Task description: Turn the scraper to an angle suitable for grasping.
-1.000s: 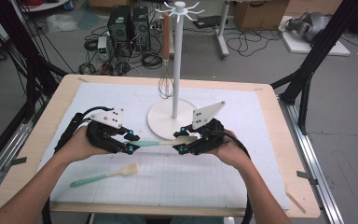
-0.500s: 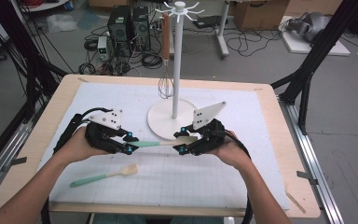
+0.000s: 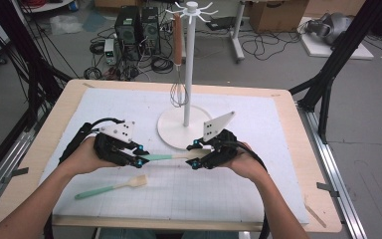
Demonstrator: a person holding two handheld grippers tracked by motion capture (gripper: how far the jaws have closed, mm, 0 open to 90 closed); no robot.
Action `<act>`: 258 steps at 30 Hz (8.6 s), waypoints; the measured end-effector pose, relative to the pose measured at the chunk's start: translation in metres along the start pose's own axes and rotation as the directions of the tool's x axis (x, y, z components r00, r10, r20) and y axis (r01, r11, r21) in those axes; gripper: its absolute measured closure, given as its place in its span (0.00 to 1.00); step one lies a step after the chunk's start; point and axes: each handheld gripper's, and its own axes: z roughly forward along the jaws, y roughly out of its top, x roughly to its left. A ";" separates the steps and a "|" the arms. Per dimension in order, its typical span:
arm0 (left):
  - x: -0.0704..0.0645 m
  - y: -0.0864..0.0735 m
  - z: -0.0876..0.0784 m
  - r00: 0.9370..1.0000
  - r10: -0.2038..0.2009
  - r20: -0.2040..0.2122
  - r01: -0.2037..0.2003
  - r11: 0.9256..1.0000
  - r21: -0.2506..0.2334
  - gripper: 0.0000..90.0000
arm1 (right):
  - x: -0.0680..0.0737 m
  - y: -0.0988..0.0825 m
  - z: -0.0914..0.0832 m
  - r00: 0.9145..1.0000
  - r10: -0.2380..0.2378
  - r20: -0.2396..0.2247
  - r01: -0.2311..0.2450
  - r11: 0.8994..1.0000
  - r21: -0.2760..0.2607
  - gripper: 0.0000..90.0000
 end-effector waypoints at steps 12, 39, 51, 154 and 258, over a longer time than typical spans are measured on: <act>0.000 0.000 -0.001 1.000 -0.005 0.001 0.005 1.000 -0.012 0.82 | -0.002 -0.001 0.003 1.000 0.017 0.001 -0.017 1.000 0.011 0.53; -0.007 0.009 0.001 0.999 0.045 -0.009 -0.045 0.999 0.005 0.82 | -0.002 0.026 0.023 0.996 -0.014 -0.093 0.018 0.999 0.041 0.81; -0.003 0.009 0.000 0.999 -0.007 -0.032 0.007 1.000 -0.003 0.75 | 0.003 0.026 0.019 0.996 -0.056 -0.064 0.059 0.998 0.036 0.89; -0.003 0.008 -0.014 0.998 -0.045 -0.032 0.040 0.988 -0.148 0.74 | 0.008 0.033 0.053 0.997 -0.079 -0.007 0.079 0.990 0.117 0.94; -0.022 -0.077 -0.034 0.897 -0.287 -0.337 0.170 0.926 -0.336 0.30 | -0.050 0.088 -0.065 0.975 0.171 0.144 -0.123 0.949 -0.291 0.94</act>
